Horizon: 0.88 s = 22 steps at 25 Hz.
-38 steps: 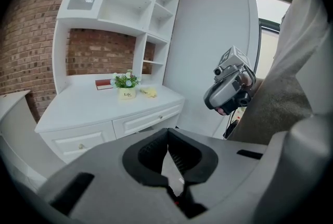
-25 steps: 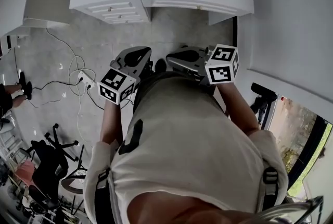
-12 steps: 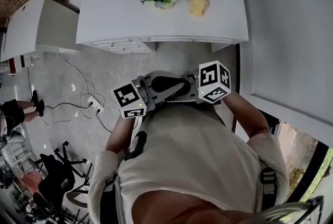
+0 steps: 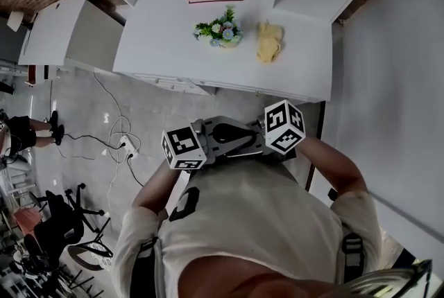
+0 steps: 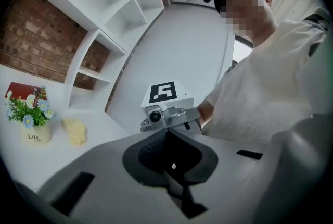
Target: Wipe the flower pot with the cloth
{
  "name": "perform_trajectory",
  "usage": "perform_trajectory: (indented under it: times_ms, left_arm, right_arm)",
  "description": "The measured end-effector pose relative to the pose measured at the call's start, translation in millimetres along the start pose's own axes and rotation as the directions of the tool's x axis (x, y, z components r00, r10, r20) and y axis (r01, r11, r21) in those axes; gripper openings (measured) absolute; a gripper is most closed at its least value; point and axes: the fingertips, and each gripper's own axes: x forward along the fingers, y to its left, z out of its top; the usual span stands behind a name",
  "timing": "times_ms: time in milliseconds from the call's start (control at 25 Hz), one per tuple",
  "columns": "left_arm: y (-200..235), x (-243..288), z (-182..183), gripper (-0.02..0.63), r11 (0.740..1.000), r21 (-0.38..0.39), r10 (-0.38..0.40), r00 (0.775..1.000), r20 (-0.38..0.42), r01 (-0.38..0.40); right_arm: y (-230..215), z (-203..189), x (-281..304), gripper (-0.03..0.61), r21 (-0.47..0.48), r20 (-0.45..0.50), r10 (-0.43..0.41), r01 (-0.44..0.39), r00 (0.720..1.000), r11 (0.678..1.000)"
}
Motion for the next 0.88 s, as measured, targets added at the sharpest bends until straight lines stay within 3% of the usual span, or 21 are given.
perform_trajectory:
  times_ms: [200,400,600,720,880]
  left_arm:
    - [13,13,4,0.018,0.999,0.005,0.053,0.998,-0.027,-0.053]
    - [42,15,9,0.020,0.996,0.023,0.092,0.996,-0.021,-0.092]
    - [71,7,22,0.020,0.996,0.066,0.067,0.998,0.011,-0.067]
    - [90,-3,30,0.020,0.997,0.054,0.056,0.998,0.005,-0.056]
    - [129,-38,38,0.020,0.990,-0.011,0.143,0.989,0.045,-0.142]
  right_arm:
    - [-4,1,-17,0.006,-0.016,0.031,0.035,-0.035,0.999,0.999]
    - [-29,16,-33,0.006,0.031,0.132,-0.007,0.003,0.991,1.000]
    - [-59,37,-46,0.006,0.038,0.158,-0.099,0.094,0.982,0.995]
    - [-77,56,-50,0.008,0.066,0.190,-0.160,0.150,0.969,0.986]
    - [-109,84,-61,0.008,0.149,0.266,-0.270,0.238,0.925,0.960]
